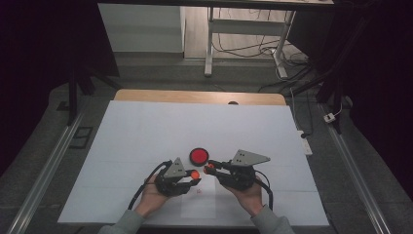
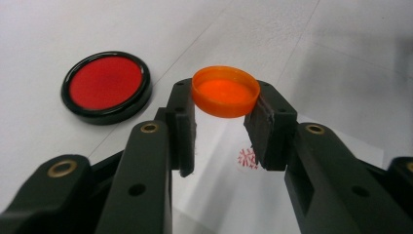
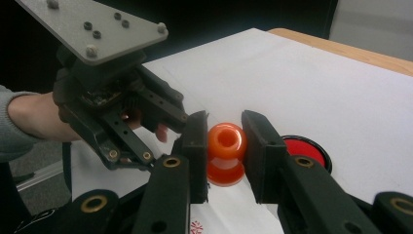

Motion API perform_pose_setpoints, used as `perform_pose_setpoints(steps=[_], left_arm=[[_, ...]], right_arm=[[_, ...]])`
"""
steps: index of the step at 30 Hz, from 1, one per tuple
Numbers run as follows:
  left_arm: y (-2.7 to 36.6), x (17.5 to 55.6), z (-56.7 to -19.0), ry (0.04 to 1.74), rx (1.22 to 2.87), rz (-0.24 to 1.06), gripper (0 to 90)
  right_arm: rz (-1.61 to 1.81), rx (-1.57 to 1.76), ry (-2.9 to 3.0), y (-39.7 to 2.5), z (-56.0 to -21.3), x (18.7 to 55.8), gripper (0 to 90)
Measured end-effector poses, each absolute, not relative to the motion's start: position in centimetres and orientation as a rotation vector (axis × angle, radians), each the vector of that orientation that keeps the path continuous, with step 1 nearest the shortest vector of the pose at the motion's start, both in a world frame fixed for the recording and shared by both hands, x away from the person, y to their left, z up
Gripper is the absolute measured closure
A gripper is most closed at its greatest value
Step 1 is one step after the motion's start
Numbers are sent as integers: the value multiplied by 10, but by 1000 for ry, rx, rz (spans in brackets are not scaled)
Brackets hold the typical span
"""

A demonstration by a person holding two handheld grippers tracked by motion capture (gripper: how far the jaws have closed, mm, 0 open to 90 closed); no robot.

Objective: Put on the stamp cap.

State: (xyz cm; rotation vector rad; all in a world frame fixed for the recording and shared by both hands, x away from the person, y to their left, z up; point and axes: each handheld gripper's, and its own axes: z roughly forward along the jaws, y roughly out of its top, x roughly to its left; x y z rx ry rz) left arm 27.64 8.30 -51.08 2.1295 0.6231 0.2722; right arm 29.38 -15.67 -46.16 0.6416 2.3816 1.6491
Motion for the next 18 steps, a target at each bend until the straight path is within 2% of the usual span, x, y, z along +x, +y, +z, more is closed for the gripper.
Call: perform_pose_setpoints(steps=[18], left_arm=[[66,282,-508,594,2115,235,641]], right_arm=[[1640,640,2399,-155,-465,294,719]])
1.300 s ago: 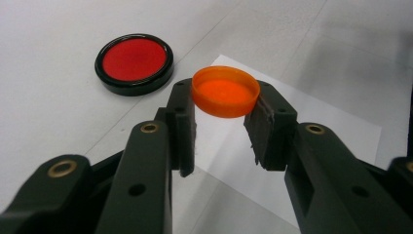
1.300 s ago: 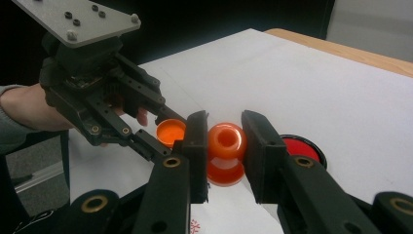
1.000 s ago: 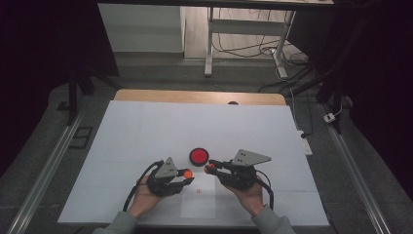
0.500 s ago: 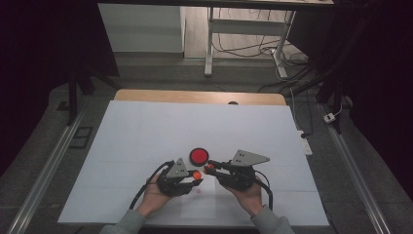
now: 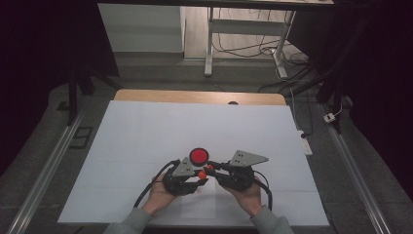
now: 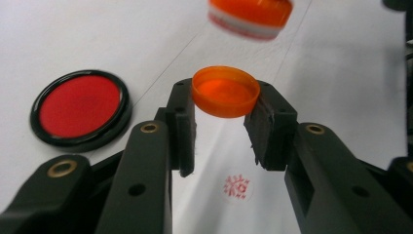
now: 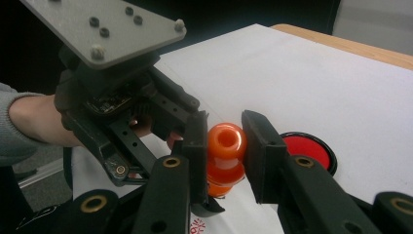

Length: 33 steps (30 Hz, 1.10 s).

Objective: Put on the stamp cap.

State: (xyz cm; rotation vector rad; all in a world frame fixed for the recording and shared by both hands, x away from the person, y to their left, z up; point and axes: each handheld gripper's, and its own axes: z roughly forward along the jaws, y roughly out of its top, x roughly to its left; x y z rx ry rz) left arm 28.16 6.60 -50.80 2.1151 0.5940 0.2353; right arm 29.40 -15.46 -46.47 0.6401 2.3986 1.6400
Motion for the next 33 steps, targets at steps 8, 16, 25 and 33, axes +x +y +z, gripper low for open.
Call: perform_pose_setpoints(steps=[8,16,25,33], left_arm=[[63,282,-505,587,2109,241,641],[63,281,-501,575,2102,253,641],[63,281,-501,575,2102,256,641],[63,280,-499,570,2100,260,642]], right_arm=[[1638,644,2404,-154,-466,294,719],[1635,642,2405,-153,-467,294,719],[1626,637,2417,-152,-468,293,718],[1621,629,2419,-151,-470,293,718]])
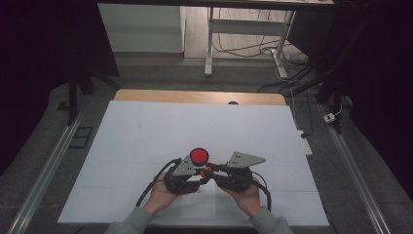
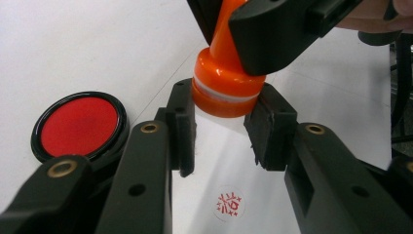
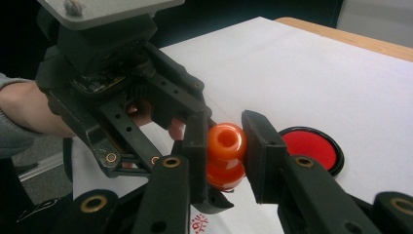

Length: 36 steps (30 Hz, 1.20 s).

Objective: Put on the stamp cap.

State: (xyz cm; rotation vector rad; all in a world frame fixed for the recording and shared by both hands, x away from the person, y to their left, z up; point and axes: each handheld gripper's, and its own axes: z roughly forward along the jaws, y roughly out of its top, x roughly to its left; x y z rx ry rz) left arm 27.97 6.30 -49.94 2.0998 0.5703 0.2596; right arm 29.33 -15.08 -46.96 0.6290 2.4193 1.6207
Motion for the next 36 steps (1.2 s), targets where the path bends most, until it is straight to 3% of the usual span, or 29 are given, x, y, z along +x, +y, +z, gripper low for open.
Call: perform_pose_setpoints(steps=[36], left_arm=[[62,275,-501,568,2098,302,649]], right_arm=[[1639,650,2419,-152,-474,292,727]])
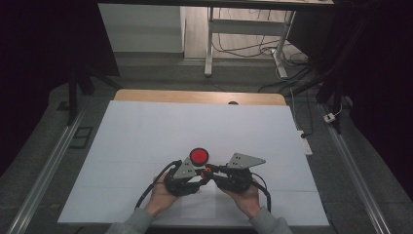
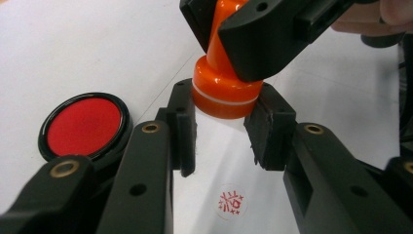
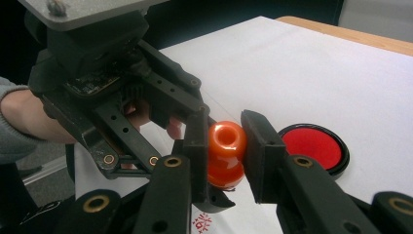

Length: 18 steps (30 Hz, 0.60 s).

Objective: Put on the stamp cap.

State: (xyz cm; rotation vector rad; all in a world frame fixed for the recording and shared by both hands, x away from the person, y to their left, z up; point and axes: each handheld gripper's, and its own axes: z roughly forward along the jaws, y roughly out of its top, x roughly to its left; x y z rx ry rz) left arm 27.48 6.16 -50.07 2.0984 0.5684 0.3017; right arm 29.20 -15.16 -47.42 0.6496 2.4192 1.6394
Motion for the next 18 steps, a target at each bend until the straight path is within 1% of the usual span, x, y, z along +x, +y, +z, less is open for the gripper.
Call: perform_pose_setpoints(steps=[5,8,18], left_arm=[[62,275,-500,569,2096,301,649],[63,274,-501,575,2080,279,648],[62,273,-502,578,2076,283,647]], right_arm=[[1643,644,2410,-151,-475,291,728],[1651,638,2399,-151,-475,290,729],[1612,594,2392,-150,-475,286,731]])
